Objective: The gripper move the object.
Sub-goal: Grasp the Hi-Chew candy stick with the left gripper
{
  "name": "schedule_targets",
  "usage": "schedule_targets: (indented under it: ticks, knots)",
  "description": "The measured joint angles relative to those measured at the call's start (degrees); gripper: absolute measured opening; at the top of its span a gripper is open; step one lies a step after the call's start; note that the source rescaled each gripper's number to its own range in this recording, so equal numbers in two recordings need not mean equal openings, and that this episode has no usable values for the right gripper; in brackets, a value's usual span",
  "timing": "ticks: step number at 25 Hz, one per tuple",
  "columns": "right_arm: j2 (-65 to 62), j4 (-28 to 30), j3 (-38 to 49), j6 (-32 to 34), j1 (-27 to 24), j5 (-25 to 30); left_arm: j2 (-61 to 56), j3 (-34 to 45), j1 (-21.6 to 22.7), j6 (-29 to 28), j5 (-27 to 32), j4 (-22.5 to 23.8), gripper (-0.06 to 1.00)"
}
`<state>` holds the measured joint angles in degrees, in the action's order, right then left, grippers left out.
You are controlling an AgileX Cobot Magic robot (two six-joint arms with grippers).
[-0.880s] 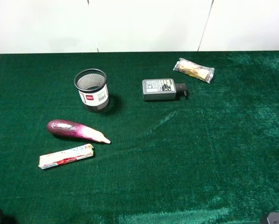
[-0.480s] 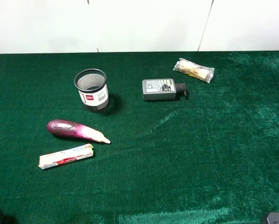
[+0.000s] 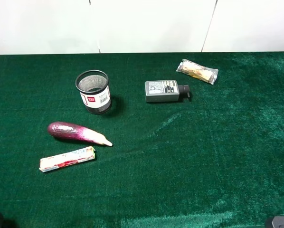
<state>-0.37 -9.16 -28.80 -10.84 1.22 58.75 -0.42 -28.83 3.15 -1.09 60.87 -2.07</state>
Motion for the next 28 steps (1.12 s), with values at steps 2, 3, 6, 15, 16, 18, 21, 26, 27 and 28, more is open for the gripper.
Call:
schedule_targets:
  ticks: [2,3,6,15,16,18,21,26,27,28]
  knots:
    - [0.0,0.0,0.0,0.0,0.0,0.0,0.0,0.0,0.0,0.0,0.0,0.0,1.0]
    - [0.0,0.0,0.0,0.0,0.0,0.0,0.0,0.0,0.0,0.0,0.0,0.0,1.0]
    - [0.0,0.0,0.0,0.0,0.0,0.0,0.0,0.0,0.0,0.0,0.0,0.0,1.0]
    - [0.0,0.0,0.0,0.0,0.0,0.0,0.0,0.0,0.0,0.0,0.0,-1.26,1.0]
    - [0.0,0.0,0.0,0.0,0.0,0.0,0.0,0.0,0.0,0.0,0.0,-1.82,1.0]
    - [0.0,0.0,0.0,0.0,0.0,0.0,0.0,0.0,0.0,0.15,0.0,-2.31,1.0]
    - [0.0,0.0,0.0,0.0,0.0,0.0,0.0,0.0,0.0,1.52,0.0,-3.01,1.0]
    - [0.0,0.0,0.0,0.0,0.0,0.0,4.67,-0.15,0.0,3.48,0.2,-4.46,1.0]
    - [0.0,0.0,0.0,0.0,0.0,0.0,6.89,-0.34,0.0,4.5,0.37,-4.93,1.0]
    - [0.0,0.0,0.0,0.0,0.0,0.0,8.79,-0.72,0.0,5.67,0.42,-5.15,1.0]
